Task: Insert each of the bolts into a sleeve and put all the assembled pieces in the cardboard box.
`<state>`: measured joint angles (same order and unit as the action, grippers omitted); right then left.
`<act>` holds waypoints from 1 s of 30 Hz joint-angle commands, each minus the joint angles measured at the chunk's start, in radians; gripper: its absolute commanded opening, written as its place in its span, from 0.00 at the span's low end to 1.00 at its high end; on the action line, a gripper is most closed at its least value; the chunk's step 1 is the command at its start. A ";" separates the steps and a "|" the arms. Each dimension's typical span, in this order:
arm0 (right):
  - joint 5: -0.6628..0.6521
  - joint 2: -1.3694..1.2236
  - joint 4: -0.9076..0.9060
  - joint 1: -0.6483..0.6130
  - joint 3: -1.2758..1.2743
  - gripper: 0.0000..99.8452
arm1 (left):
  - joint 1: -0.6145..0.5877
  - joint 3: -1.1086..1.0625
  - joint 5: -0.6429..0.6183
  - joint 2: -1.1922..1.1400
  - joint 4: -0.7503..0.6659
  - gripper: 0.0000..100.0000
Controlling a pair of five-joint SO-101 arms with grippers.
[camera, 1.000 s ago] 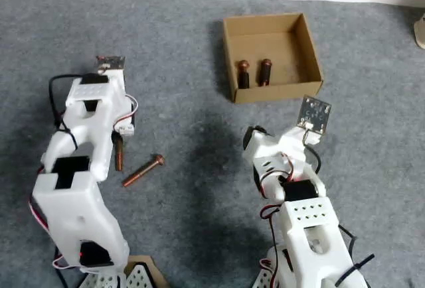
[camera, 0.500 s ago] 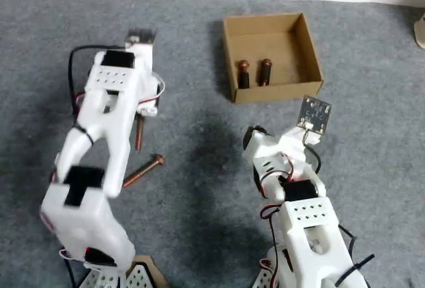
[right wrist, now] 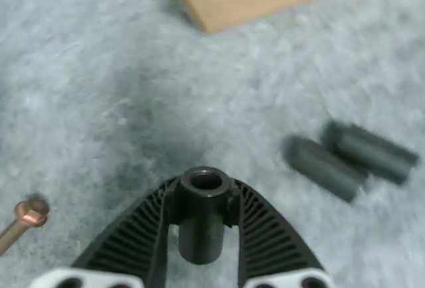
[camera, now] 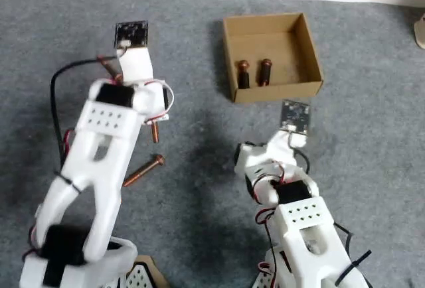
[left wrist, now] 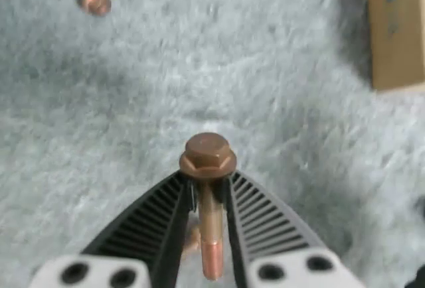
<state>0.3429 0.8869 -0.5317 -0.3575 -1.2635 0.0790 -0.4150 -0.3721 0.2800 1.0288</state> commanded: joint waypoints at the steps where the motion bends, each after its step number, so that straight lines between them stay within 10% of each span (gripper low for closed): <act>1: -0.103 0.059 0.217 -0.007 -0.036 0.01 | 0.019 -0.145 -0.018 0.147 -0.238 0.01; 9: -0.272 0.217 0.891 -0.021 -0.479 0.01 | 0.019 -0.404 -0.017 0.294 -0.632 0.01; 30: -0.462 0.239 0.892 -0.148 -0.489 0.01 | 0.274 -0.435 -0.018 0.575 -0.724 0.01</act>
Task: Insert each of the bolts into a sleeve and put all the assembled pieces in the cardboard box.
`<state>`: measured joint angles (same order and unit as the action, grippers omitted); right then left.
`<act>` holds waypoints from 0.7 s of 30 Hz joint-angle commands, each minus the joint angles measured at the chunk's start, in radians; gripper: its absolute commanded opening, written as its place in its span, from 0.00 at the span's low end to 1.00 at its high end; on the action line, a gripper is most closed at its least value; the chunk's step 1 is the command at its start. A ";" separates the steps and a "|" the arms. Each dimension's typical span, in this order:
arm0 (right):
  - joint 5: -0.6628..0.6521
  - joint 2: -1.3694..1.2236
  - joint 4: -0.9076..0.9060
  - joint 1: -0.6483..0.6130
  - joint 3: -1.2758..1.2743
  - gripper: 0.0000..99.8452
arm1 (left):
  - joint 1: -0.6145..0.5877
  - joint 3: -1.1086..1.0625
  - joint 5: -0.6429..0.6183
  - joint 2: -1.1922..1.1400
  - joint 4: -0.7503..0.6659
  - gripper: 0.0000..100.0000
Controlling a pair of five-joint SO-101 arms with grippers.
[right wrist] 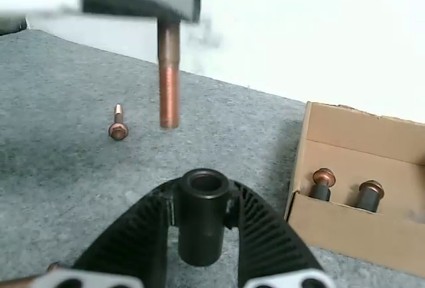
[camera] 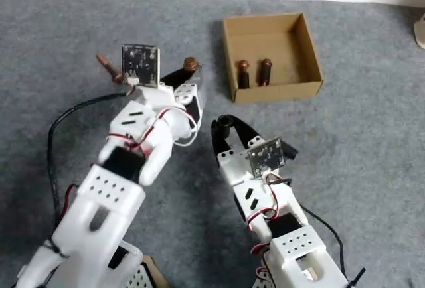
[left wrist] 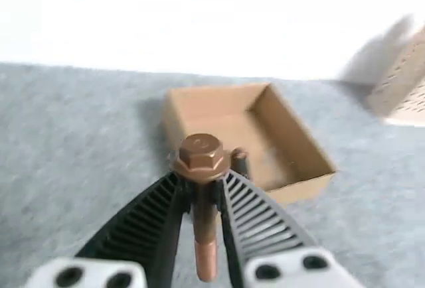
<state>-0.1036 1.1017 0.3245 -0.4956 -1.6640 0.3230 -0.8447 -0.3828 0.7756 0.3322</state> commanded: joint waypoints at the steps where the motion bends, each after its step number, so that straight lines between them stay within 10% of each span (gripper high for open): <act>1: -0.015 0.024 0.036 -0.010 -0.088 0.01 | 0.038 -0.015 -0.008 0.093 -0.028 0.01; 21: -0.014 0.024 0.036 -0.008 -0.090 0.01 | 0.182 -0.053 -0.008 0.111 -0.028 0.01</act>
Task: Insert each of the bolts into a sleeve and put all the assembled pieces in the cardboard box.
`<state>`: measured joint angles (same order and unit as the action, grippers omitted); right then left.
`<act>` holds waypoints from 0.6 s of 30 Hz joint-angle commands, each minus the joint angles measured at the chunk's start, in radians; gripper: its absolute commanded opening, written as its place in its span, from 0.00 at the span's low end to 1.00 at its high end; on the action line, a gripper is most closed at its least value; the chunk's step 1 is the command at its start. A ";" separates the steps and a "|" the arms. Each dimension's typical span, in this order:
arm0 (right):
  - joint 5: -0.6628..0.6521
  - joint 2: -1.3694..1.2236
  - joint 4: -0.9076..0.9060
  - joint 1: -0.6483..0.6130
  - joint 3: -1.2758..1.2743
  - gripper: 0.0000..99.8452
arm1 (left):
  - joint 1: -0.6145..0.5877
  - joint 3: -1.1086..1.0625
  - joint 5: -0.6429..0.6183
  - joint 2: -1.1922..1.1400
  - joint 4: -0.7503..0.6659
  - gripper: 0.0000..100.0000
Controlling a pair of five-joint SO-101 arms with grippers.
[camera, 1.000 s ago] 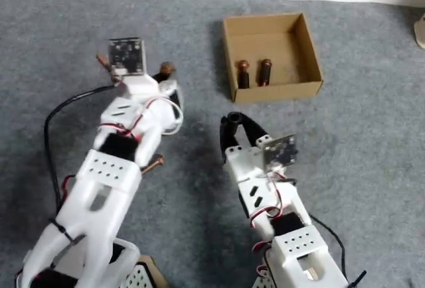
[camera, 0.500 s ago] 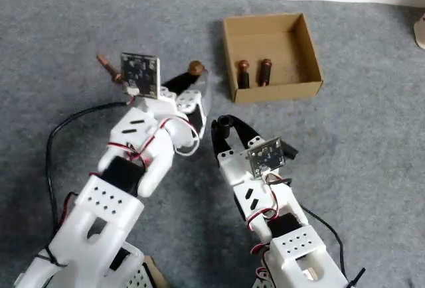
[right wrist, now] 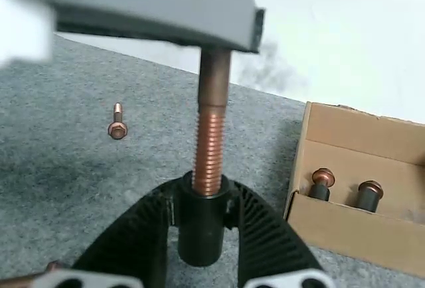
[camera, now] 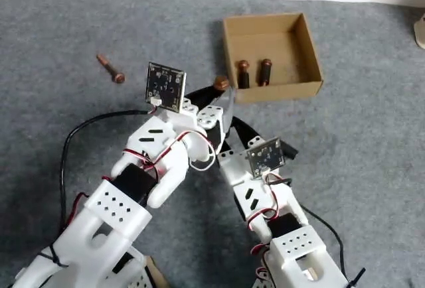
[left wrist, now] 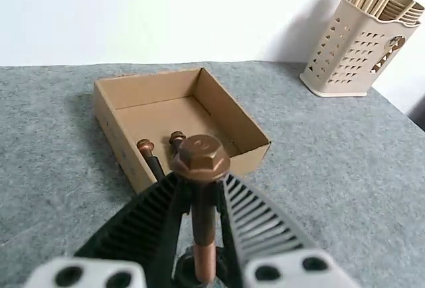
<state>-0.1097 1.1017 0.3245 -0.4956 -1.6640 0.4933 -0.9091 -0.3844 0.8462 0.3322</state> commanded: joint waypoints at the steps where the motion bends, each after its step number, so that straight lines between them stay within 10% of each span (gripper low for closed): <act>1: -0.008 0.024 0.036 -0.008 -0.090 0.01 | 0.012 0.005 -0.006 0.041 -0.028 0.01; 18: -0.005 0.024 0.036 -0.007 -0.090 0.01 | -0.048 -0.091 0.060 0.039 -0.028 0.01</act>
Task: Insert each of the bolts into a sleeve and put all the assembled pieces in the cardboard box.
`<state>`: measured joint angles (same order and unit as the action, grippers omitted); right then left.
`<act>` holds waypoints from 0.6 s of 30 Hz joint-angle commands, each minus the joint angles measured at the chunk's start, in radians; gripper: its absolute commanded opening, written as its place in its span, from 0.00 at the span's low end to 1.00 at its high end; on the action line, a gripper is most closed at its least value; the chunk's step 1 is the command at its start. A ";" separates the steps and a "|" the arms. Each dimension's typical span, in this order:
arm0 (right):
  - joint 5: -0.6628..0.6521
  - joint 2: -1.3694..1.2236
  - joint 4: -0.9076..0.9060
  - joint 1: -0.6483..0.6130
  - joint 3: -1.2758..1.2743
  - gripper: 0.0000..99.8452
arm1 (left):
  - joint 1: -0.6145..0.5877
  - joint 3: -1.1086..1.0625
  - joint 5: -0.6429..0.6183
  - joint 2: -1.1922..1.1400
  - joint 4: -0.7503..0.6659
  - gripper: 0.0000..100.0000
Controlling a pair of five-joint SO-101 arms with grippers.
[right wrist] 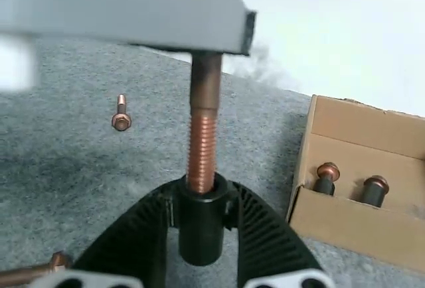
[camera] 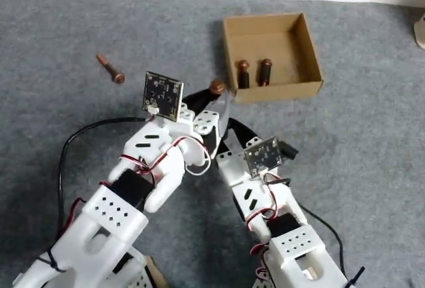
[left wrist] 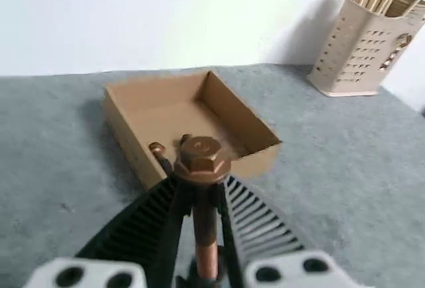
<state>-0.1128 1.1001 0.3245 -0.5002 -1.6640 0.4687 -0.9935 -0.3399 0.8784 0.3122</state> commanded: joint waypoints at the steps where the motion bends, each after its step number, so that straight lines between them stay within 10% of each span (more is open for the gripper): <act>1: -0.002 0.025 0.036 -0.002 -0.090 0.01 | -0.019 -0.019 0.018 0.007 -0.008 0.01; 18: 0.000 0.024 0.036 -0.001 -0.090 0.01 | -0.022 -0.231 0.020 0.015 -0.051 0.12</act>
<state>-0.1128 1.0986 0.3230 -0.5002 -1.6640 0.4687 -1.1930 -0.3291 0.8907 0.2616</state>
